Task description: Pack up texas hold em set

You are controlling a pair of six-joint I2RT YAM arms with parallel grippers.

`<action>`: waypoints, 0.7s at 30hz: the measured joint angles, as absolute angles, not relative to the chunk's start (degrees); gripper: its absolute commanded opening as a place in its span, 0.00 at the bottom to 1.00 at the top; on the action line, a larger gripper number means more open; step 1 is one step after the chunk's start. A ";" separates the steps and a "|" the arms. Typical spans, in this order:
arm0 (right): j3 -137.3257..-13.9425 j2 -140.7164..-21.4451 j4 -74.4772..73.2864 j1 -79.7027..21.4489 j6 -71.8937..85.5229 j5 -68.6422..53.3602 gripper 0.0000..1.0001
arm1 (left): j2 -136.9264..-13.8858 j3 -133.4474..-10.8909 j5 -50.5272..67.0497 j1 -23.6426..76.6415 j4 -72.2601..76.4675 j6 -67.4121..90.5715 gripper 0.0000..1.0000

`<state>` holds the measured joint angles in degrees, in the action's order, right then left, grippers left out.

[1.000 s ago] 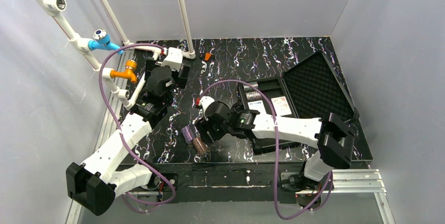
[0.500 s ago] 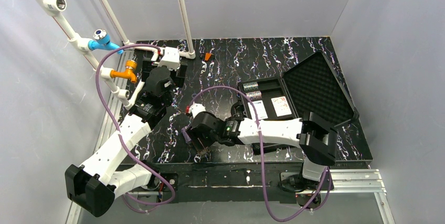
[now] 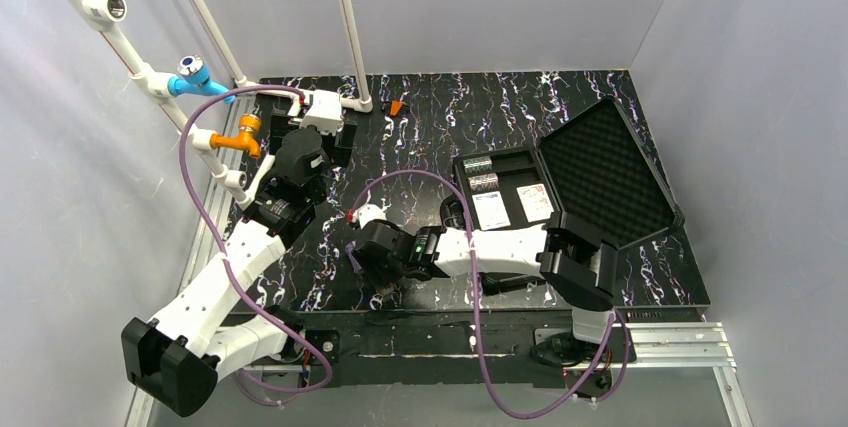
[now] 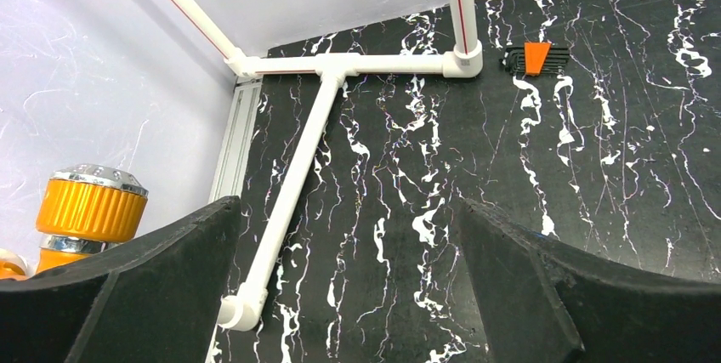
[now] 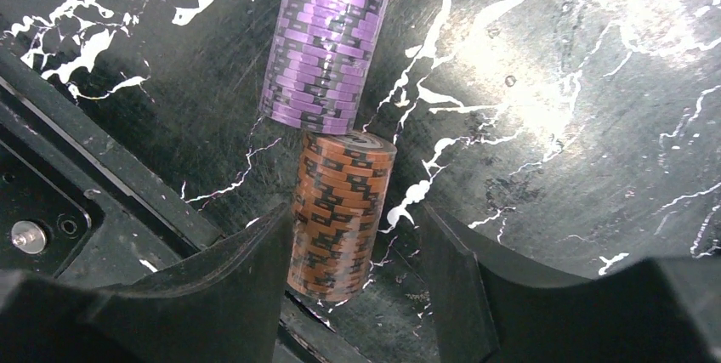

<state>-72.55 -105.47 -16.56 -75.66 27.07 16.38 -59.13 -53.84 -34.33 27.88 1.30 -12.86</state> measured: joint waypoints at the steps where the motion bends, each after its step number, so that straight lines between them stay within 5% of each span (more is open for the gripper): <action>1: -72.64 -105.93 -16.58 -75.77 27.07 16.38 0.62 | -59.13 -53.82 -34.17 27.88 1.30 -12.86 0.99; 11: -73.63 -108.62 -16.51 -76.66 27.40 16.38 0.45 | -59.11 -53.82 -33.67 27.88 1.30 -12.91 0.99; 21: -73.76 -109.03 -16.45 -76.69 27.55 16.21 0.57 | -59.11 -53.82 -33.28 27.88 1.30 -13.04 0.99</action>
